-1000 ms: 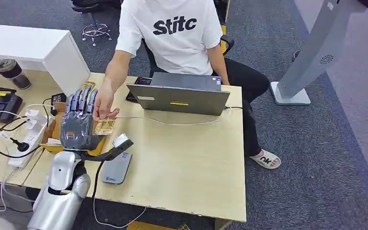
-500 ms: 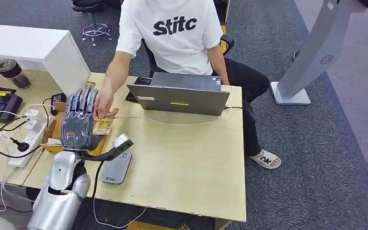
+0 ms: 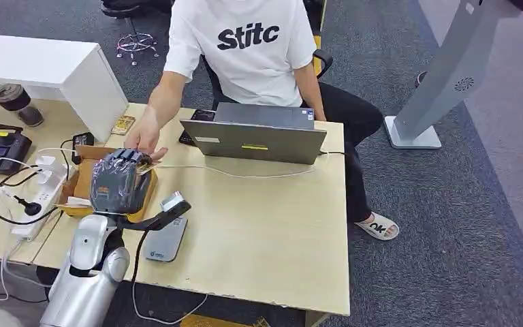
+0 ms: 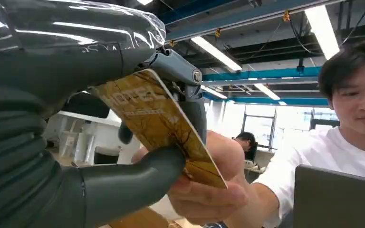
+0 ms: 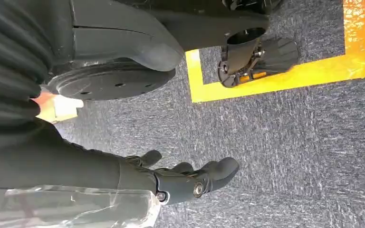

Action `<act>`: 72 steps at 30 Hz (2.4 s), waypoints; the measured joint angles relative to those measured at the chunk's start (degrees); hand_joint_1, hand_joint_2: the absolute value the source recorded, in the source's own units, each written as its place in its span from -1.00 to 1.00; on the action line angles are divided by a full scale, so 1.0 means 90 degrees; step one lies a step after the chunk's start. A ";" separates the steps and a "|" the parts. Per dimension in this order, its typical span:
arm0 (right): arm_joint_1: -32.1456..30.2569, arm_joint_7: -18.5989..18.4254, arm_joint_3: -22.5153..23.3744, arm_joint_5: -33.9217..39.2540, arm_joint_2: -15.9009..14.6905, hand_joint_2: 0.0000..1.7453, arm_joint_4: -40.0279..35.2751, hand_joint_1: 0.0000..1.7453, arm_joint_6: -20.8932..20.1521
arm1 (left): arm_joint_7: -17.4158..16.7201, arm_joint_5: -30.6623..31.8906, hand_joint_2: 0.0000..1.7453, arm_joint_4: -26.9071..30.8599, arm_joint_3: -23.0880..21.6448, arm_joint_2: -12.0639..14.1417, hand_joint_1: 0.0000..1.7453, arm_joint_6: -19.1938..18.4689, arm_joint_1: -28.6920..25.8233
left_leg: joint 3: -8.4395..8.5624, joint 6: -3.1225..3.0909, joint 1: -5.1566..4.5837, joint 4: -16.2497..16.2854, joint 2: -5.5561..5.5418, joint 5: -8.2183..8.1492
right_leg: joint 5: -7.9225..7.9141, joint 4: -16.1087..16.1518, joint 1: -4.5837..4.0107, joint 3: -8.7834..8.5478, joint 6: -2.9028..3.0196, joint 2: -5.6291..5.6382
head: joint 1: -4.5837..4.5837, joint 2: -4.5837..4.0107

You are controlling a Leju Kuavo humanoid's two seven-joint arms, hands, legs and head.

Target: Pass the card to the sensor for recognition and then transmit it.

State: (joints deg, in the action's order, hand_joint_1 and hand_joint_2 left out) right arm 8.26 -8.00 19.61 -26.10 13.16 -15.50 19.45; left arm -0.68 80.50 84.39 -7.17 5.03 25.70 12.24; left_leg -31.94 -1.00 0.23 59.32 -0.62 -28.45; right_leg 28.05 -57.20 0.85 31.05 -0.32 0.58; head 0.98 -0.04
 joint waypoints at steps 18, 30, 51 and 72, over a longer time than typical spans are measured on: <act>0.0013 -0.0070 -0.0068 -0.0056 0.0000 1.00 0.0000 -1.00 -0.0024 | 0.0034 -0.0083 1.00 -0.0061 -0.0068 0.0007 1.00 -0.0041 0.0037 | -0.0001 0.0000 0.0000 0.0000 0.0001 0.0000 | 0.0000 0.0000 0.0000 0.0002 0.0000 0.0001 | -0.0002 0.0000; 0.0006 0.0034 -0.0073 0.0143 -0.0005 1.00 0.0000 -1.00 -0.0029 | 0.0148 -0.0063 1.00 -0.0068 -0.0782 0.0522 1.00 -0.0824 -0.0372 | -0.0003 0.0001 0.0000 -0.0001 0.0005 0.0000 | 0.0000 0.0000 -0.0001 0.0007 0.0001 0.0007 | 0.0000 0.0000; -0.0012 0.0170 -0.0073 0.0240 -0.0010 1.00 0.0002 -1.00 0.0015 | 0.0053 -0.0401 1.00 0.0177 -0.1098 0.1215 1.00 -0.1443 -0.0832 | -0.0009 0.0001 0.0001 -0.0001 0.0007 0.0000 | 0.0000 0.0000 -0.0002 0.0014 0.0000 0.0008 | -0.0002 0.0000; 0.0009 -0.0002 -0.0202 0.0010 -0.0012 1.00 0.0036 -1.00 -0.0002 | -0.0393 -0.0287 1.00 -0.0199 -0.1098 0.1287 1.00 -0.1438 -0.1426 | -0.0012 0.0001 0.0001 -0.0001 0.0005 0.0000 | 0.0000 0.0000 0.0000 0.0014 0.0000 0.0006 | -0.0002 0.0000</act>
State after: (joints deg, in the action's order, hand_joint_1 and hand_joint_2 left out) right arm 8.33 -8.02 17.79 -26.01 13.05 -15.17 19.43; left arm -4.22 77.92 82.60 -17.05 16.61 12.77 -0.59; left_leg -32.04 -0.99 0.23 59.31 -0.58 -28.45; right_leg 28.05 -57.20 0.85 31.18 -0.32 0.64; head 0.96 -0.04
